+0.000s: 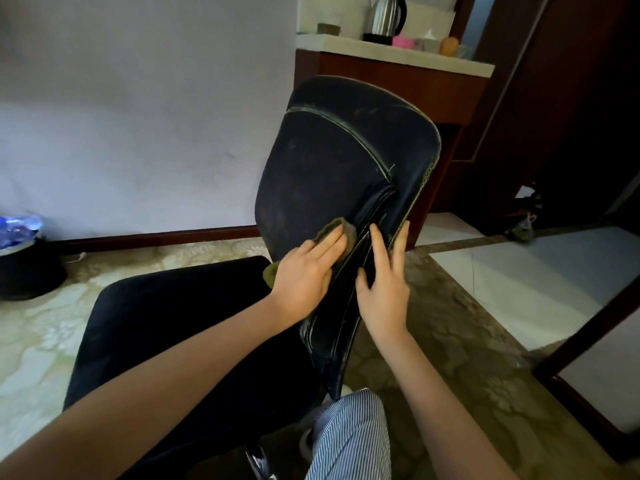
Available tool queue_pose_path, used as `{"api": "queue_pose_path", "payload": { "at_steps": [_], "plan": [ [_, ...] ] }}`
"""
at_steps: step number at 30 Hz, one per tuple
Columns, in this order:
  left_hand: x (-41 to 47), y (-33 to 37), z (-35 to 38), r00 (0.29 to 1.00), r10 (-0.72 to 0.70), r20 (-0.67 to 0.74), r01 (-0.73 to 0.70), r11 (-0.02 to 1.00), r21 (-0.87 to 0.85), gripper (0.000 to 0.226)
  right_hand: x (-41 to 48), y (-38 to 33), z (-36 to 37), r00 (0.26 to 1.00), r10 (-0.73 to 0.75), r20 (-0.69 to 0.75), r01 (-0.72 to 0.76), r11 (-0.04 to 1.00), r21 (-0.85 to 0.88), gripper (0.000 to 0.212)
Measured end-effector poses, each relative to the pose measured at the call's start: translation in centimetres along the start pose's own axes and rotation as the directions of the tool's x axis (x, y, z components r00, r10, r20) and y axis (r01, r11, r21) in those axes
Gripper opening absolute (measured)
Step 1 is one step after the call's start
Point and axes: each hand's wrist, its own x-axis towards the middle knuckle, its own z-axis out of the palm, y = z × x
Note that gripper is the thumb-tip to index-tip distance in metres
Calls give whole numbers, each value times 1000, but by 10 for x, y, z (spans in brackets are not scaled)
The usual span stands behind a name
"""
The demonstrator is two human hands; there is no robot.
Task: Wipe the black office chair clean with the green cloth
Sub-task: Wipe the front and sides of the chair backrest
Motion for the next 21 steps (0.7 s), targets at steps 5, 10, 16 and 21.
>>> {"api": "queue_pose_path", "payload": {
  "at_steps": [5, 10, 16, 21],
  "plan": [
    [-45, -18, 7, 994, -43, 105, 46, 999, -22, 75, 0, -5, 0, 1000, 17, 11, -17, 1000, -5, 75],
    [-42, -27, -6, 990, -77, 116, 91, 989, -114, 57, 0, -2, -5, 1000, -31, 5, 30, 993, 116, 81],
    [18, -12, -21, 998, 45, 39, -42, 996, -82, 60, -4, 0, 8, 998, 51, -30, -41, 958, 285, 90],
    [5, -4, -3, 999, 43, 32, -43, 999, 19, 68, -2, 2, 14, 989, 134, -62, -106, 937, 332, 90]
  ]
}}
